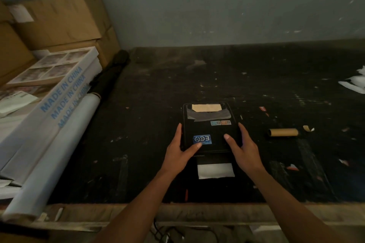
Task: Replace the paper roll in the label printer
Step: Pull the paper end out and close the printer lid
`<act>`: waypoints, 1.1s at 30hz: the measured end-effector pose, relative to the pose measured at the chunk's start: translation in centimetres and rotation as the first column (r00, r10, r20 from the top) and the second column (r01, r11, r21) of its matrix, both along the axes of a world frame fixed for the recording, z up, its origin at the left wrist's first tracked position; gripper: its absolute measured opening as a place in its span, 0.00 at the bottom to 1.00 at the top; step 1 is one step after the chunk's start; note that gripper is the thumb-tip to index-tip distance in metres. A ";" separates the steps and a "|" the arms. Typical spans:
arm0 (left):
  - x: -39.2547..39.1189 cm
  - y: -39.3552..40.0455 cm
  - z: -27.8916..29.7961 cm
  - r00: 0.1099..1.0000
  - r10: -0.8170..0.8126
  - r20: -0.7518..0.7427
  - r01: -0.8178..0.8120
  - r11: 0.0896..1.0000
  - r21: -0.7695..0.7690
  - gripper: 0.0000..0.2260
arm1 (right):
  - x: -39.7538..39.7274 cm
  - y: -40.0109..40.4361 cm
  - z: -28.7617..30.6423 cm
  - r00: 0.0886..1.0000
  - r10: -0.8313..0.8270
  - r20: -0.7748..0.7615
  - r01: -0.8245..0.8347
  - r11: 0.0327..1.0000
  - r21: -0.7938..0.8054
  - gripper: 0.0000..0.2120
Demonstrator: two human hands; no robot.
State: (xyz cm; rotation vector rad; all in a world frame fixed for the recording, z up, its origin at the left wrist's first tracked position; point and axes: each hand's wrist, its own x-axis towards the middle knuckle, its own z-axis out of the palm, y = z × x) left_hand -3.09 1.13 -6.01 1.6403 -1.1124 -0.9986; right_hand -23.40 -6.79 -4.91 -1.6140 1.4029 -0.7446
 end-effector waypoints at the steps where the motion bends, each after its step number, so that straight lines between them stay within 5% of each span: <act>1: 0.0 0.0 0.0 1.000 0.004 0.002 -0.004 1.000 -0.003 0.52 | 0.0 0.0 0.0 1.000 0.000 -0.003 0.000 1.000 -0.003 0.38; 33: 0.0 0.2 0.0 0.998 0.010 -0.054 -0.009 1.000 0.026 0.44 | -0.2 0.2 0.7 0.999 0.023 0.031 -0.025 0.996 0.082 0.38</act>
